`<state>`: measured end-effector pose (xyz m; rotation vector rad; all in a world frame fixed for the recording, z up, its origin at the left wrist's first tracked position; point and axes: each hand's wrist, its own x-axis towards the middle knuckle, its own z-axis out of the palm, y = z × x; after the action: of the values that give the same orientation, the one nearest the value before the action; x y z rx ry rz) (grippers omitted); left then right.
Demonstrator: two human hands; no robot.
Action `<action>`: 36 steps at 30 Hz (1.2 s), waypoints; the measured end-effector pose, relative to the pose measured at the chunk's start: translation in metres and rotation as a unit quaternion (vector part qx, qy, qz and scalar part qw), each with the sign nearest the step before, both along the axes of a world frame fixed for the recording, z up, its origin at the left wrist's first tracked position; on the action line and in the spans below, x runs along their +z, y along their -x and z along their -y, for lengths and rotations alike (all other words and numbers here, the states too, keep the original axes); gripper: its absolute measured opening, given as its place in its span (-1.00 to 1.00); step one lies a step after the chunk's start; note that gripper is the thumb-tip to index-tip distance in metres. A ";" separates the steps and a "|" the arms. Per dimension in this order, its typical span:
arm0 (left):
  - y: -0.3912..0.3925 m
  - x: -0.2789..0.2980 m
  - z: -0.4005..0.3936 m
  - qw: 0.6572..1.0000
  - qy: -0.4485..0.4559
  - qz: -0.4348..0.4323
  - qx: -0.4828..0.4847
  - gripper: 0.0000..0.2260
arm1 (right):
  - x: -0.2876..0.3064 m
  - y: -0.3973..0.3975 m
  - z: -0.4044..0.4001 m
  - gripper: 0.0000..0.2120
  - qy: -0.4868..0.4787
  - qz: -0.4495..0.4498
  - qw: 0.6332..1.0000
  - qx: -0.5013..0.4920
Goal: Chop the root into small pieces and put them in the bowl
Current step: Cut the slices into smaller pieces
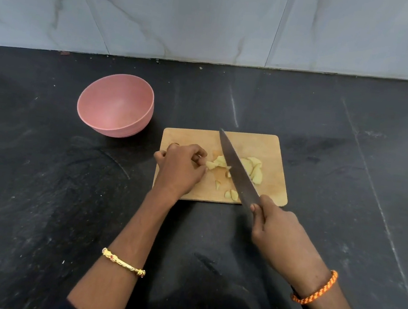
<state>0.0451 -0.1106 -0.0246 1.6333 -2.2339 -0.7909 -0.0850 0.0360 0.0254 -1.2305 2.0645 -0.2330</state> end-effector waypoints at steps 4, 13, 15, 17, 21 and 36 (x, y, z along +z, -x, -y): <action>0.003 -0.004 -0.003 1.000 0.020 -0.009 0.015 -0.84 | -0.005 -0.010 -0.001 -0.78 -0.027 -0.003 0.999 0.038; 0.005 -0.006 -0.006 0.999 0.024 -0.010 0.035 -0.87 | -0.008 -0.018 0.003 -0.80 -0.057 -0.026 0.997 0.042; 0.005 -0.007 -0.007 0.999 0.021 -0.005 0.037 -0.87 | -0.007 -0.019 0.004 -0.82 -0.062 -0.033 0.997 0.040; 0.006 -0.008 -0.008 0.999 0.020 -0.005 0.042 -0.85 | -0.006 -0.018 0.004 -0.82 -0.062 -0.036 0.997 0.040; 0.005 -0.009 -0.009 0.999 0.022 -0.014 0.045 -0.84 | -0.004 -0.013 0.005 -0.81 -0.055 -0.033 0.997 0.036; 0.008 -0.009 -0.010 0.995 0.067 -0.015 0.072 -0.88 | -0.004 -0.016 0.001 -0.77 -0.109 -0.075 0.988 0.074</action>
<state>0.0375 -0.1010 -0.0336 1.6833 -2.0726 -0.6103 -0.0688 0.0347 0.0219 -1.2901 2.0479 0.1557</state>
